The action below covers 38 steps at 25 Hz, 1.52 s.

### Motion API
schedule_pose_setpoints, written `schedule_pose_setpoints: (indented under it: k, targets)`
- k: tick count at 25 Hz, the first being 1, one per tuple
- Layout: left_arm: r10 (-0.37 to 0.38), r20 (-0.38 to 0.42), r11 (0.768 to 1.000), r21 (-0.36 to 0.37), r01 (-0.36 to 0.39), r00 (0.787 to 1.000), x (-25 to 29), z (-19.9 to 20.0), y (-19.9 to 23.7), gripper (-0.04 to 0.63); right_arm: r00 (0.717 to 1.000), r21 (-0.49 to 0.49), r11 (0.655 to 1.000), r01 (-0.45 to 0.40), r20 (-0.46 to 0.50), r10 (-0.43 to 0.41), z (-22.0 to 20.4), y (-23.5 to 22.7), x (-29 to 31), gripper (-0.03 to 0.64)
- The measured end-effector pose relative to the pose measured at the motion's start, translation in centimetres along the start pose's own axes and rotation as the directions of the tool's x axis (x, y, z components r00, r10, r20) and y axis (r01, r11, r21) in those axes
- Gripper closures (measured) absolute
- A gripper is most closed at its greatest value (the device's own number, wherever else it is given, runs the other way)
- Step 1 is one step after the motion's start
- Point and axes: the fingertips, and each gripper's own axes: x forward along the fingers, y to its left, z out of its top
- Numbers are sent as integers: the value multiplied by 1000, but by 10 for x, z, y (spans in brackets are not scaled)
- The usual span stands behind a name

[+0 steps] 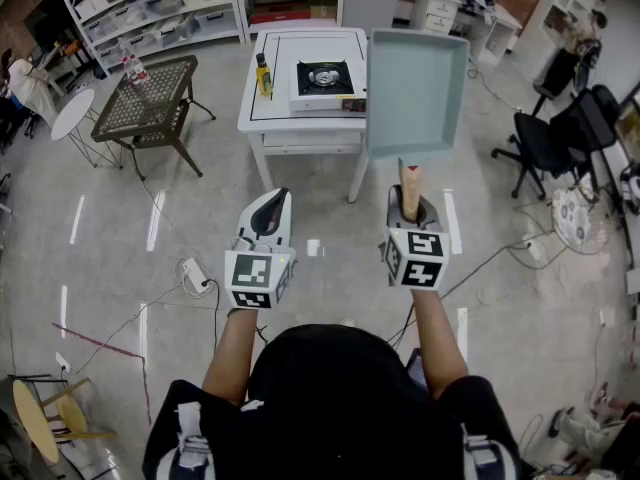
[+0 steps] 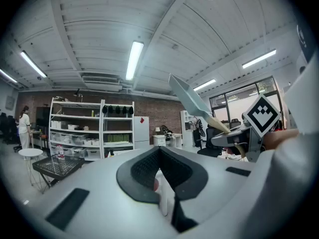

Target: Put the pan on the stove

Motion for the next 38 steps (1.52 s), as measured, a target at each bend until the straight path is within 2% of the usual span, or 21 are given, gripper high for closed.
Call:
schedule_pose_setpoints:
  k: [4, 15, 21, 26, 33, 38]
  targets:
    - [5, -12, 1000, -8, -5, 1000, -1, -4, 1, 571, 1000, 4, 1000, -8, -6, 8, -4, 1, -1, 572]
    - [46, -31, 998, 38, -45, 998, -3, -12, -19, 571, 998, 29, 998, -63, -30, 64, -14, -13, 4, 572]
    - [84, -58, 996, 45, -82, 995, -8, -35, -33, 571, 994, 27, 994, -102, -46, 103, -30, -22, 7, 572]
    - [82, -69, 995, 65, -77, 994, 1, -38, -45, 571, 990, 27, 992, -121, -69, 122, -40, -29, 13, 572]
    - [74, -75, 995, 67, -69, 994, 32, -42, -30, 571, 989, 23, 992, -125, -82, 127, -38, -33, 46, 572]
    - [55, -71, 997, 65, -51, 996, 71, -43, -1, 571, 989, 32, 993, -112, -92, 114, -29, -33, 87, 572]
